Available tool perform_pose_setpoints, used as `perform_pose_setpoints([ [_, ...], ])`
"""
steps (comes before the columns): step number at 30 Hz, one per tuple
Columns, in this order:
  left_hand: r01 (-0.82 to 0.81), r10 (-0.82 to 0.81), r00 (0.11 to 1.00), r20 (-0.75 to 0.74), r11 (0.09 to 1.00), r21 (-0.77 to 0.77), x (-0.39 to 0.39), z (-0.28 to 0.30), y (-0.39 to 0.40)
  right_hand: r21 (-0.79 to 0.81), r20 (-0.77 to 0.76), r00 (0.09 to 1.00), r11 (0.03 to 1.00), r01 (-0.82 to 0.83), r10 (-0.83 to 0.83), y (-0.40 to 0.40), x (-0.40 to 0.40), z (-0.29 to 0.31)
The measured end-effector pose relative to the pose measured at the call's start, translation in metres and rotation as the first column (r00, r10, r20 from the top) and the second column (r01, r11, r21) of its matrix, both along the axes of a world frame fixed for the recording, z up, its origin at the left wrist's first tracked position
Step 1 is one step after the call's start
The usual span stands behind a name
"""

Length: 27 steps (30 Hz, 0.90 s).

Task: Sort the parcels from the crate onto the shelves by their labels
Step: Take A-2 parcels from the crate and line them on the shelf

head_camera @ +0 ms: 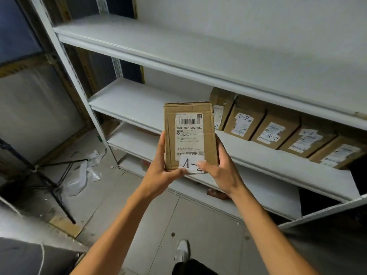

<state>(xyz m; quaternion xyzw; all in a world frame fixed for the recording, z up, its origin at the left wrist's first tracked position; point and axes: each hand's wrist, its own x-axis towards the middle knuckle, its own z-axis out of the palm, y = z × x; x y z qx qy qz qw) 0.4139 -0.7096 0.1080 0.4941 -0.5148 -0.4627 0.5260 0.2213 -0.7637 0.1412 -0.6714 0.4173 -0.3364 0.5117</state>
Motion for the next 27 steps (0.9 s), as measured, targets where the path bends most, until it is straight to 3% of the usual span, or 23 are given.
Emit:
perform_pose_setpoints([
  [7, 0.043, -0.055, 0.995, 0.077, 0.987, 0.153, 0.030, -0.030, -0.096, 0.069, -0.066, 0.990, 0.990, 0.126, -0.121, -0.081, 0.018, -0.047],
  [14, 0.022, -0.087, 0.976, 0.201, 0.953, 0.303, 0.067, -0.073, -0.191, 0.100, -0.159, 0.978, 0.983, 0.155, -0.138, -0.167, 0.055, -0.101],
  [22, 0.022, -0.100, 0.937, 0.334, 0.973, 0.230, 0.105, -0.107, -0.314, 0.140, -0.156, 0.959, 0.956, 0.257, -0.235, -0.276, 0.105, -0.155],
  [27, 0.043, -0.079, 0.914, 0.399, 0.994, 0.100, 0.110, -0.138, -0.369, 0.037, -0.189, 0.910, 0.924, 0.381, -0.368, -0.322, 0.118, -0.186],
])
